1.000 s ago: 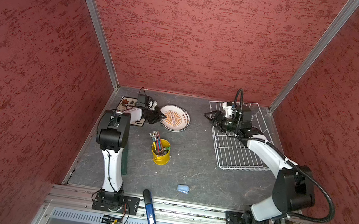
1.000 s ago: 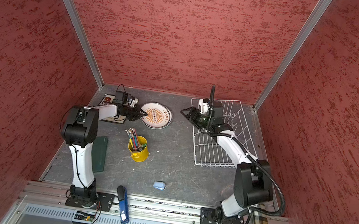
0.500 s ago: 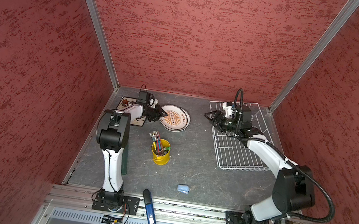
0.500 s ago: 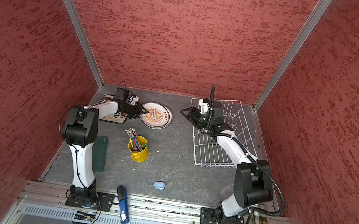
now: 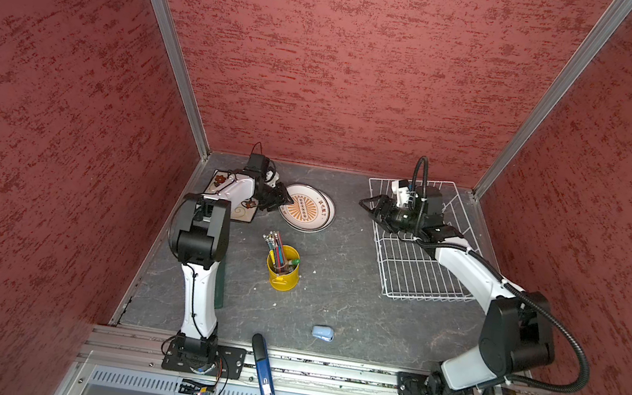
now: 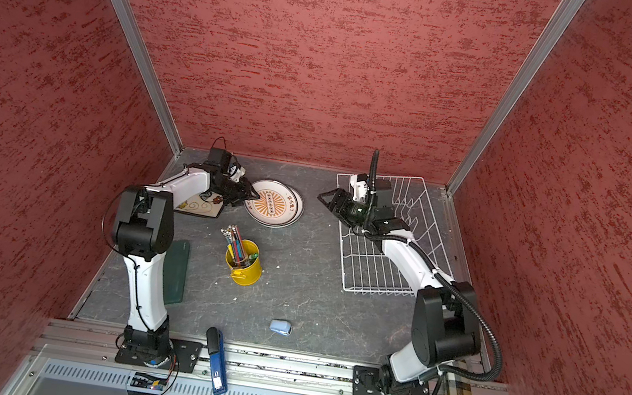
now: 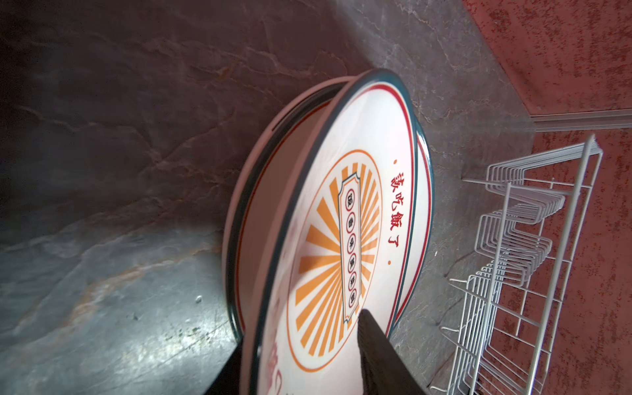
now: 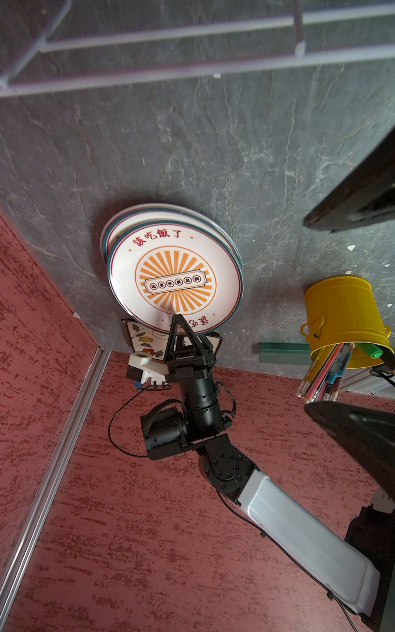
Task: Unload the plates from the dish rack
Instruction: 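Open the left gripper and lift it off the stacked plates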
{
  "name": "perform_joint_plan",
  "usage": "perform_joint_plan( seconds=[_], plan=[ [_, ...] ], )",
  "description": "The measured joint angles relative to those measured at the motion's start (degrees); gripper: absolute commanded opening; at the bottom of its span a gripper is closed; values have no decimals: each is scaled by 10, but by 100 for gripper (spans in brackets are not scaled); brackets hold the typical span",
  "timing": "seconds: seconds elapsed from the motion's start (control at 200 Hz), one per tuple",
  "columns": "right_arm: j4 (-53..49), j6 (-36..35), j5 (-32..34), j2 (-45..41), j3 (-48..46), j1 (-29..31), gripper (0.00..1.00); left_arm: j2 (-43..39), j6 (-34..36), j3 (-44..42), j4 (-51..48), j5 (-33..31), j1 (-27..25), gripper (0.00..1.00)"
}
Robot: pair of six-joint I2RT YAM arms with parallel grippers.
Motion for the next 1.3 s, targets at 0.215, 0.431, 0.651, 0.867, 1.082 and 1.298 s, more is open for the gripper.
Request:
perform_joint_plan(
  seconds=[0.215, 0.431, 0.651, 0.867, 1.082, 1.298],
  plan=[
    [-2, 0, 0, 0, 0, 0, 79, 0, 19, 19, -37, -18, -11, 45],
    [-2, -2, 2, 0, 0, 0, 79, 13, 37, 49, -85, -49, -20, 47],
    [-2, -2, 4, 0, 0, 0, 79, 27, 51, 69, -121, -71, -30, 51],
    [-2, -3, 4, 0, 0, 0, 79, 29, 60, 77, -149, -82, -36, 53],
    [-2, -4, 4, 0, 0, 0, 79, 30, 72, 89, -182, -100, -40, 56],
    [-2, -4, 4, 0, 0, 0, 79, 31, 82, 98, -197, -106, -48, 56]
  ],
)
